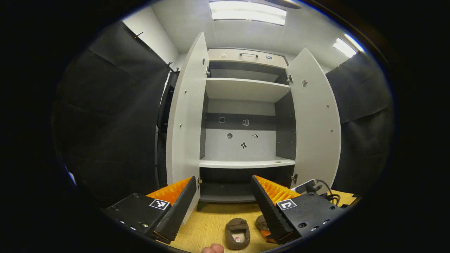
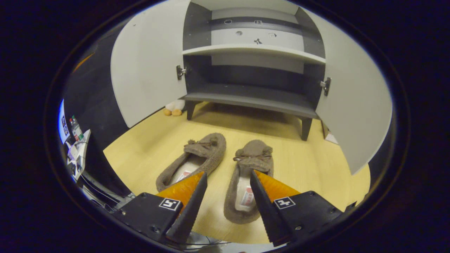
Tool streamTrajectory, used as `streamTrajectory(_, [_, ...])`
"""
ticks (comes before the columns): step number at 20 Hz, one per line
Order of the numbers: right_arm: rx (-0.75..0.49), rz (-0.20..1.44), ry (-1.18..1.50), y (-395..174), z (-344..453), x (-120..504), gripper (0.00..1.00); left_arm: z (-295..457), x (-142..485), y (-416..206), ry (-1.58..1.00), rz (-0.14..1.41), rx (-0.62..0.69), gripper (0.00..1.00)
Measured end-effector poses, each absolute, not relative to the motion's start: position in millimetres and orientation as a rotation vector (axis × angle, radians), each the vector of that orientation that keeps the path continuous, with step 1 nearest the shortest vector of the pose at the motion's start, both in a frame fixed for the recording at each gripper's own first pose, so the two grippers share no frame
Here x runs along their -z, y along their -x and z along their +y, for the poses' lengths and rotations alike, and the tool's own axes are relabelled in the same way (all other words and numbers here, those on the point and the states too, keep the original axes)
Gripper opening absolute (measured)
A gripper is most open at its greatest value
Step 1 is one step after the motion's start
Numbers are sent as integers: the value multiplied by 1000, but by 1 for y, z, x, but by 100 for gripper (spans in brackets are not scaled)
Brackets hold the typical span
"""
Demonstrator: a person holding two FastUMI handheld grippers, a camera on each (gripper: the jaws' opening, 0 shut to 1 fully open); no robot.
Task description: Grab one shoe with the right hand and put it into the shoe cabinet, grab the other shoe with the left hand and put it into the shoe cabinet; then close the right door with the right hand and the left door with the left hand.
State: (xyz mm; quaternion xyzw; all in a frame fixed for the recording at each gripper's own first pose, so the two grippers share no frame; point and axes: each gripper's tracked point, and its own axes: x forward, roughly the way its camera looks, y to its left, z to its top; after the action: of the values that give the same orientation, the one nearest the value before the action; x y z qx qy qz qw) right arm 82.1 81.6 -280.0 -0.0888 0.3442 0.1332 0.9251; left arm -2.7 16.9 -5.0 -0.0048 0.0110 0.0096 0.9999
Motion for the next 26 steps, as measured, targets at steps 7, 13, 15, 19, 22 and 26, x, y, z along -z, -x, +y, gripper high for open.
streamTrajectory(7, [-240,818,211,-111,81,326,63,17,10,5,17,37,-13,95])
streamTrajectory(13, [-178,766,192,-122,70,332,13,21,12,3,25,38,-26,95])
streamTrajectory(15, [-182,754,190,-123,70,330,6,24,14,2,27,40,-30,94])
streamTrajectory(19, [-170,680,201,-126,65,316,4,24,14,-2,27,38,-27,95])
streamTrajectory(22, [-156,608,181,-125,54,289,4,25,16,-4,29,37,-27,95])
streamTrajectory(26, [-155,464,152,-134,50,204,4,22,20,-6,31,42,-13,95])
